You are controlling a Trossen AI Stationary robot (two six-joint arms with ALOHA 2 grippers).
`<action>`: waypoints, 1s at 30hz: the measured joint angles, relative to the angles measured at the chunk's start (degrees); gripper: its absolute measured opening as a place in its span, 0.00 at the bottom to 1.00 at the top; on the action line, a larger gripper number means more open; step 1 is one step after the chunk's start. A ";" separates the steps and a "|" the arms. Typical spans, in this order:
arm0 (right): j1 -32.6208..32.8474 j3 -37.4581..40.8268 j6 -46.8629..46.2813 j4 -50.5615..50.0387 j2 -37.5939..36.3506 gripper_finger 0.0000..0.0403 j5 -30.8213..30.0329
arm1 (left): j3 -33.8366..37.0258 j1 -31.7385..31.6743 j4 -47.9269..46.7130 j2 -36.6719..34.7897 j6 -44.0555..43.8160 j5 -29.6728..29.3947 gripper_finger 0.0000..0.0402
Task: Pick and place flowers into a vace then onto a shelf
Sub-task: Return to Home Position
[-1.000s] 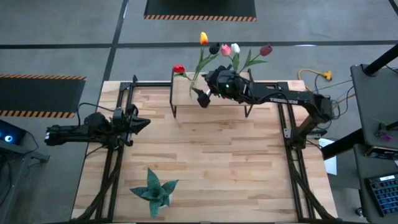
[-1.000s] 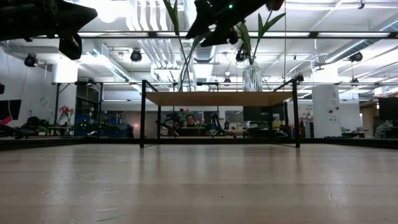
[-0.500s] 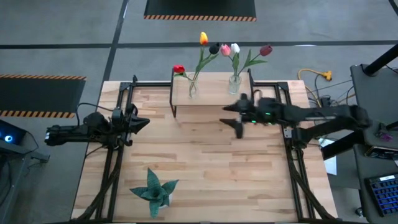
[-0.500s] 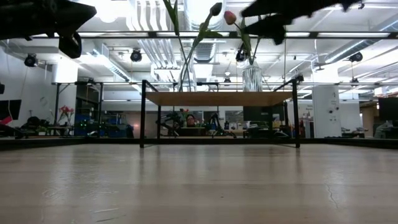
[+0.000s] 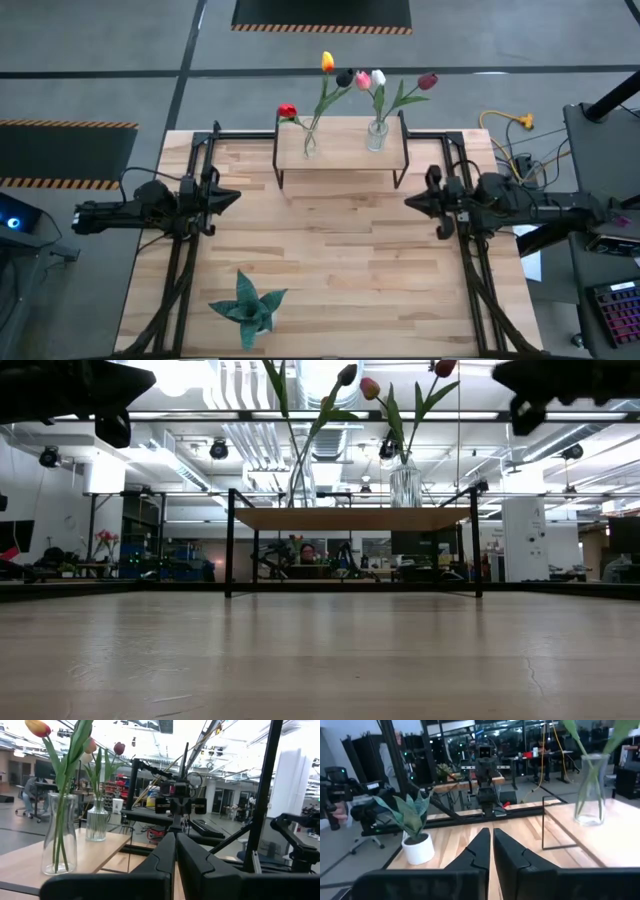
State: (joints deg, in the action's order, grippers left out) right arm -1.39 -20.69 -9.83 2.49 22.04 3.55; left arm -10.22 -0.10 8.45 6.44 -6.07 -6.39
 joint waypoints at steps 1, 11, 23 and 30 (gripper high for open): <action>0.00 1.29 -0.46 -1.00 -2.53 0.04 -0.02 | 0.00 0.00 0.00 0.02 0.00 0.00 0.00; -0.02 14.47 -0.77 -3.36 -22.03 0.02 -0.59 | 2.76 0.00 -0.04 0.37 0.00 -0.06 0.00; 0.00 20.17 -2.50 1.18 -22.05 0.02 -0.50 | 8.34 0.02 0.87 0.28 -0.01 -0.05 0.00; 0.00 20.17 -3.50 -1.67 -21.90 0.02 -0.55 | 9.64 0.02 -0.50 0.28 1.66 0.02 0.00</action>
State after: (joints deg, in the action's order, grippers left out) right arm -1.39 -0.51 -13.33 0.82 0.14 3.01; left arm -0.58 -0.08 7.95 6.72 -4.41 -6.37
